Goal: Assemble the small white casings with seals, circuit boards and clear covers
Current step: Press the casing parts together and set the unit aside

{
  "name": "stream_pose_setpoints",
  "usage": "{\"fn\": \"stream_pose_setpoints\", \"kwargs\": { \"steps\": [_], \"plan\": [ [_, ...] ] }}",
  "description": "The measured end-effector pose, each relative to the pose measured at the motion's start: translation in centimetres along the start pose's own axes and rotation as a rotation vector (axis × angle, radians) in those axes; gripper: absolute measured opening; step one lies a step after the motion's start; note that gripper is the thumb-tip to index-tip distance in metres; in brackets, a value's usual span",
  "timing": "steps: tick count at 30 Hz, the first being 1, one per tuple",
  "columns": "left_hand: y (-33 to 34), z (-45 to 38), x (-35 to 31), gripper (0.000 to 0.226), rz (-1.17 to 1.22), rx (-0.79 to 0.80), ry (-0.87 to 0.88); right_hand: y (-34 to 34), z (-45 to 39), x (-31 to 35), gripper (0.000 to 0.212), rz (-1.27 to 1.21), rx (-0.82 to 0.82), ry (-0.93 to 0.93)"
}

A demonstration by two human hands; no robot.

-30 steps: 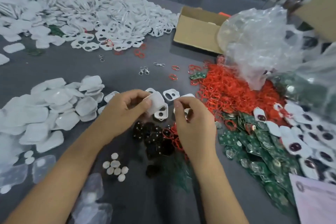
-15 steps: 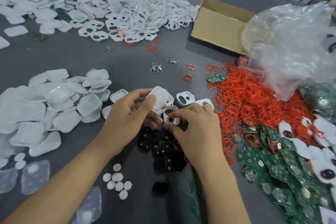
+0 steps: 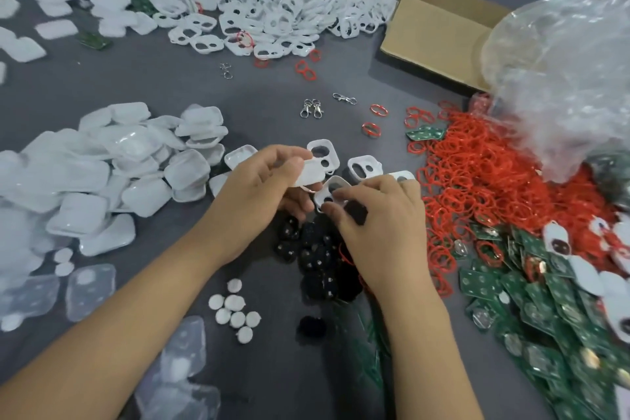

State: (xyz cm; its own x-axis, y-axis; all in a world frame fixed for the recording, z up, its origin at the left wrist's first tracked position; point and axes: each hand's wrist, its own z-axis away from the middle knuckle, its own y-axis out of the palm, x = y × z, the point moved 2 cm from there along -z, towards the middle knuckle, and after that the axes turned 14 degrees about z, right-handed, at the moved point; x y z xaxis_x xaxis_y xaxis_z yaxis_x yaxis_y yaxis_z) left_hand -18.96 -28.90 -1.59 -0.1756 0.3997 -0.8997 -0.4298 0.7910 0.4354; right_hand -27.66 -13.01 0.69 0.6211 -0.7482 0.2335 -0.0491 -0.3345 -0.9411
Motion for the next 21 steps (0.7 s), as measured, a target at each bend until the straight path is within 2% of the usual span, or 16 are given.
{"fn": "stream_pose_setpoints", "kwargs": {
  "steps": [2,5,7,11,13,16,21],
  "plan": [
    [0.0,0.0,-0.1,0.019,-0.076,0.005,0.026,-0.1,-0.1,-0.2,0.019,-0.007,0.015,0.018],
    [0.2,0.1,-0.1,0.027,-0.109,0.044,0.031,-0.2,-0.1,-0.3,0.010,-0.014,0.006,0.020],
    [0.2,0.2,-0.1,0.025,-0.120,0.059,0.027,-0.5,-0.1,-0.6,0.004,-0.082,-0.074,0.029],
    [0.1,0.1,-0.1,0.023,-0.095,0.051,0.005,-2.2,-0.1,-0.3,0.003,-0.362,-0.289,0.079],
    [0.3,0.1,-0.3,0.031,-0.059,0.057,-0.025,-2.3,-0.2,0.3,0.004,-0.456,-0.264,0.072],
    [0.7,0.3,-0.4,0.042,-0.042,0.121,-0.074,-1.6,0.1,1.3,0.006,-0.445,-0.166,0.069],
    [0.3,0.5,-0.7,0.025,-0.107,0.223,-0.029,-1.1,0.3,2.5,0.010,-0.400,-0.106,0.082]
  ]
}}
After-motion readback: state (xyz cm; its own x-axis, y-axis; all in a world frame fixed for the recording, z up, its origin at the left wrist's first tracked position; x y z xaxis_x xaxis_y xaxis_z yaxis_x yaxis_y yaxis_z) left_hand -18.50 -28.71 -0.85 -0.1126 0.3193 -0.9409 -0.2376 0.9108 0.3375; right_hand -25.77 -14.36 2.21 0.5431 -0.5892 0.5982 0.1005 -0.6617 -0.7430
